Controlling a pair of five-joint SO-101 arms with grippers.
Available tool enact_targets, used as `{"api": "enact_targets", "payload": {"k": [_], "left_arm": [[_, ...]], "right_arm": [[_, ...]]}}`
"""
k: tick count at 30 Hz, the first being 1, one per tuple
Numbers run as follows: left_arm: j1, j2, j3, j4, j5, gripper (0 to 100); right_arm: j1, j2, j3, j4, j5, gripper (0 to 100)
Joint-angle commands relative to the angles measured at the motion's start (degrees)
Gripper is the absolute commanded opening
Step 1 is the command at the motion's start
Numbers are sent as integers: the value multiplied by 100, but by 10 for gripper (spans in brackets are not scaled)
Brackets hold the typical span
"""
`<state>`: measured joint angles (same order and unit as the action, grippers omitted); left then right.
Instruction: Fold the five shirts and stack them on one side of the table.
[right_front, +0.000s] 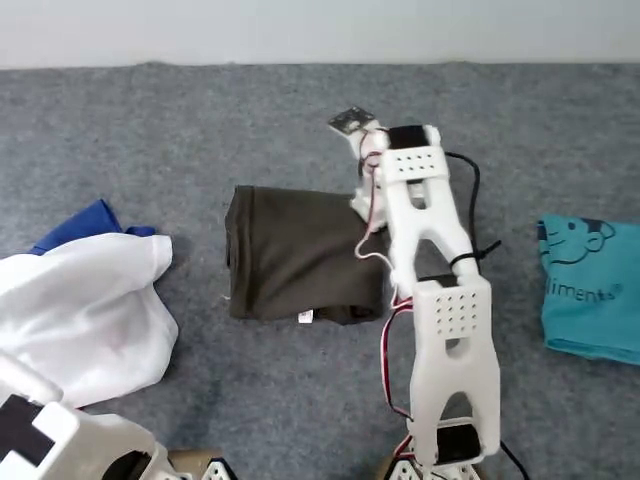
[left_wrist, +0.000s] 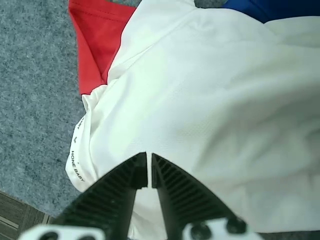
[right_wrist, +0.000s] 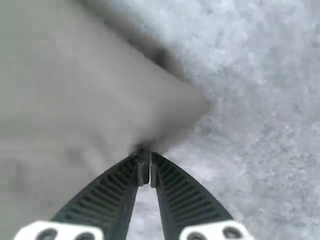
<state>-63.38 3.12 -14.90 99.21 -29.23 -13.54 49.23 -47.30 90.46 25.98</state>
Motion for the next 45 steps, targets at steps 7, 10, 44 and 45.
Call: {"api": "enact_targets", "payload": {"k": [7,10,44,45], "left_arm": [[18,-53,-22,114,35,36],[9,-70,-22,114,26,36],[18,-44,-22,79,9,36],[18,-44,-22,79,9,36]], "right_arm": [[-1253,-690,-1046,-13,35,10],[-1437,-734,-1143,716,-290,9],[-857,-2360,3209,1191,-897,9],[-857,-2510,3051,1218,-897,9]]}}
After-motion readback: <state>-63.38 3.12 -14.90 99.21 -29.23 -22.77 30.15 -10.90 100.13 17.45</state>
